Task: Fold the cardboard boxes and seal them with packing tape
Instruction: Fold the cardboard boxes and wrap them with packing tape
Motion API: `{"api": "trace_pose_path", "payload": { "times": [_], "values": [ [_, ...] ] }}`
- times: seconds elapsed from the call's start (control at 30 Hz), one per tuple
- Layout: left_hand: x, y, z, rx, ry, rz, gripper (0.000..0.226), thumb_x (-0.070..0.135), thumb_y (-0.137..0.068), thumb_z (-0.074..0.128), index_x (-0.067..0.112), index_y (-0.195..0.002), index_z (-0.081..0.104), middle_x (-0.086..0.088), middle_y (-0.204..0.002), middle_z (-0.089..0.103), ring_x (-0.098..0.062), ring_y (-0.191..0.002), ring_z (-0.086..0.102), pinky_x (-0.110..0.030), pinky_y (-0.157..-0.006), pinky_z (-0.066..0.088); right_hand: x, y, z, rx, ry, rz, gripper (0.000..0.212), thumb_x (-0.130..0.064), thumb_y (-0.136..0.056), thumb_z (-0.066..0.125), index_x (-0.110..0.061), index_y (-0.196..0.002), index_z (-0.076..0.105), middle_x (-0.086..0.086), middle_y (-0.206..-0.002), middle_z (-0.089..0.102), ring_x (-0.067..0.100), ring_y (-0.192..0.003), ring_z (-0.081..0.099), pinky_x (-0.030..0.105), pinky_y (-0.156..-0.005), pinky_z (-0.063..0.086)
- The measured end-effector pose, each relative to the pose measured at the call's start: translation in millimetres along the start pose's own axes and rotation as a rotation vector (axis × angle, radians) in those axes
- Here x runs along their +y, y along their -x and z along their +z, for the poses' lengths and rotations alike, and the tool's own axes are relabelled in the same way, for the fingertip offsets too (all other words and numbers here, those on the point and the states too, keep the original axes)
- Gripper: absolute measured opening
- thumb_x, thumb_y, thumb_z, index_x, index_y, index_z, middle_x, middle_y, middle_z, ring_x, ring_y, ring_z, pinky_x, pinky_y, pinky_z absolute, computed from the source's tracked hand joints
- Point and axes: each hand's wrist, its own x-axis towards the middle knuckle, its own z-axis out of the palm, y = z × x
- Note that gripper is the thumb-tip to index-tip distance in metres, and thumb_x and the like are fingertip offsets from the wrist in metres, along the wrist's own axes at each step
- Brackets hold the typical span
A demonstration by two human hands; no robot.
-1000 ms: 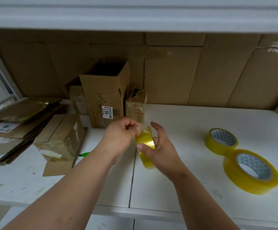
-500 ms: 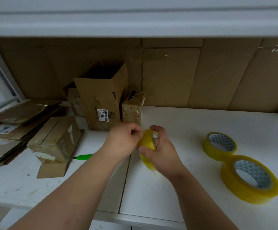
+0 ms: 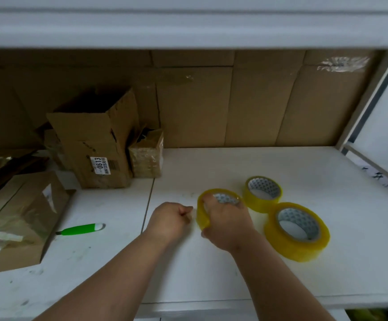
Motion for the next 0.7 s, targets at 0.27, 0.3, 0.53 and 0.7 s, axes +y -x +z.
{"api": "trace_pose_path", "payload": {
  "times": [0.27,0.3,0.53,0.7],
  "values": [
    [-11,-3,-25,0.120,-0.174,0.075,0.035,0.018,-0.097,0.052,0.024,-0.129,0.065,0.003,-0.135,0.062,-0.016,-0.122,0.058,-0.016,-0.096,0.037,-11,-10,-11,0.190,-0.141,0.040,0.047,-0.049,-0.079,0.060,-0.031,-0.122,0.059,0.000,-0.120,0.056,0.026,-0.115,0.052,0.036,-0.093,0.040],
    [-14,-2,-34,0.198,-0.159,0.086,0.035,0.018,-0.097,0.053,0.023,-0.128,0.066,0.000,-0.132,0.064,-0.019,-0.118,0.060,-0.019,-0.094,0.039,-18,-15,-13,0.232,-0.210,0.024,0.043,-0.046,-0.081,0.059,-0.031,-0.121,0.061,0.000,-0.119,0.056,0.025,-0.114,0.051,0.036,-0.093,0.039],
    [-51,32,-123,0.790,-0.166,0.157,0.026,0.007,-0.089,0.062,0.009,-0.113,0.073,-0.019,-0.102,0.071,-0.039,-0.091,0.061,-0.044,-0.082,0.051,-105,-42,8,0.109,-0.442,-0.209,0.030,-0.039,-0.094,0.054,-0.026,-0.119,0.065,-0.002,-0.112,0.060,0.019,-0.107,0.056,0.036,-0.096,0.045],
    [-121,70,-186,1.073,-0.024,-0.075,0.031,0.010,-0.093,0.056,0.013,-0.122,0.067,-0.017,-0.122,0.057,-0.036,-0.112,0.053,-0.042,-0.096,0.043,-187,-48,35,-0.023,-0.525,-0.314,0.035,-0.043,-0.098,0.050,-0.026,-0.128,0.060,-0.002,-0.119,0.059,0.017,-0.109,0.058,0.035,-0.098,0.046]
  ]
}}
